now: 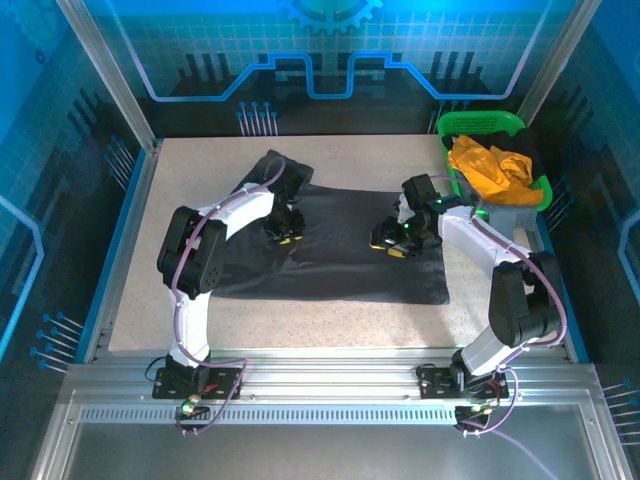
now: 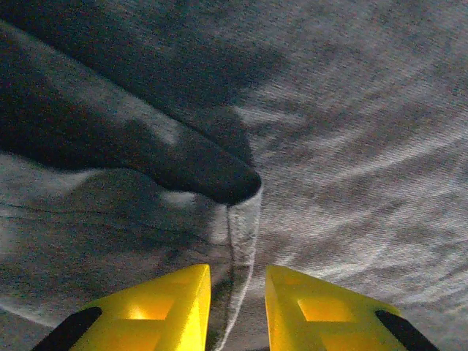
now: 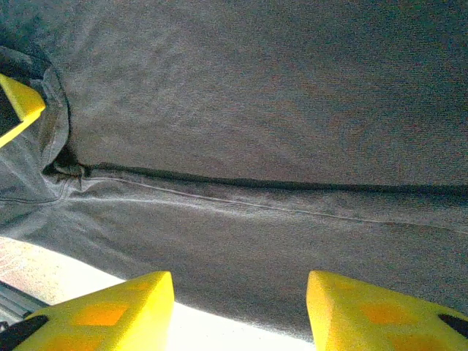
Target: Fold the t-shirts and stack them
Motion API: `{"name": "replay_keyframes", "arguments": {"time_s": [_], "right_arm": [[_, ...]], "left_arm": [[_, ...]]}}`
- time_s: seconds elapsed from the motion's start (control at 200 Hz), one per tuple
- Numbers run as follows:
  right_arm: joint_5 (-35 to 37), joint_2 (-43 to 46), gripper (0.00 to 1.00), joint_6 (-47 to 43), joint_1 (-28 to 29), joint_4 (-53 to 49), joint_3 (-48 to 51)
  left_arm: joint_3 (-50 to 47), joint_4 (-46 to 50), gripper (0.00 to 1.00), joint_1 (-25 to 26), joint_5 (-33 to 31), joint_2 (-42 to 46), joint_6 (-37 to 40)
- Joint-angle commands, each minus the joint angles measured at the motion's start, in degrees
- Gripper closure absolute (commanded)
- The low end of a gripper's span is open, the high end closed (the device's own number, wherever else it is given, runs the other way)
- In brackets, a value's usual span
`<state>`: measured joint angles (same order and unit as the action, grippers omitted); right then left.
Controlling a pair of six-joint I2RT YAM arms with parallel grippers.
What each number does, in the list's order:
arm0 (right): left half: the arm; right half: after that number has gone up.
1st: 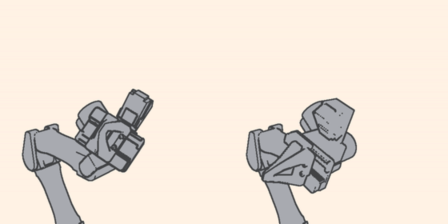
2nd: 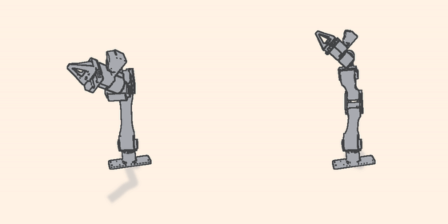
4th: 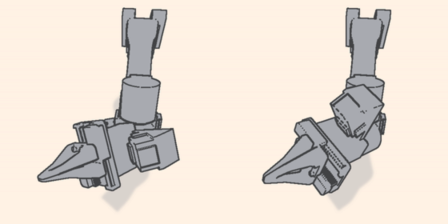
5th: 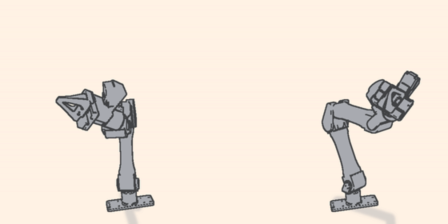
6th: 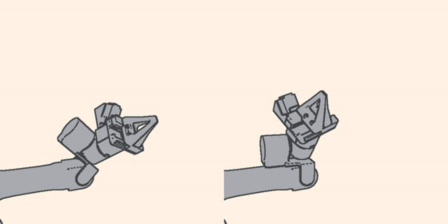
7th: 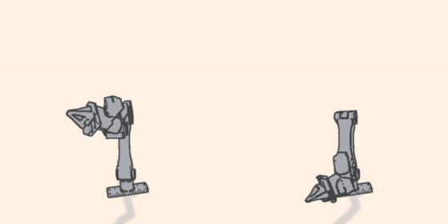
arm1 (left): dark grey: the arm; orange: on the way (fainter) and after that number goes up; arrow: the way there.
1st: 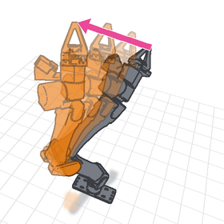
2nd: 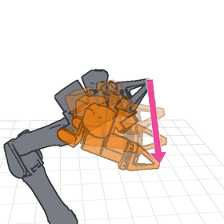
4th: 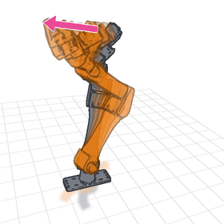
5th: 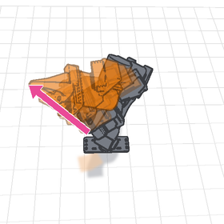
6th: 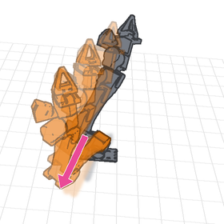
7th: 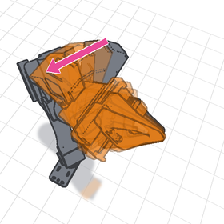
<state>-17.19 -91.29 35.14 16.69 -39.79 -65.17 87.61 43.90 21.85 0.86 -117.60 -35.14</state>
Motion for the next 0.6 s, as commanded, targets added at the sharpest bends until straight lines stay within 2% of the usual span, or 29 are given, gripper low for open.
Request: {"name": "replay_keyframes", "arguments": {"time_s": [0.0,0.31,0.53,0.595], "right_arm": [[-1.28,-0.56,0.48,-1.03,-0.85,-0.64,-0.77],[-1.1,-0.41,0.48,-0.73,-0.8,-0.51,-0.22],[-1.23,-0.73,0.48,-0.42,-0.95,0.06,-0.14],[-1.27,-0.87,0.48,-0.42,-0.91,0.15,-0.14]], "left_arm": [[0.47,1.49,0.72,-0.49,-0.4,-1.42,1.97],[0.85,1.07,0.79,1.44,1.79,-3.38,2.09],[0.45,0.79,0.97,2.44,-0.15,-1.9,2.08],[0.54,0.91,1.0,2.8,-0.44,-1.36,2.28]]}}
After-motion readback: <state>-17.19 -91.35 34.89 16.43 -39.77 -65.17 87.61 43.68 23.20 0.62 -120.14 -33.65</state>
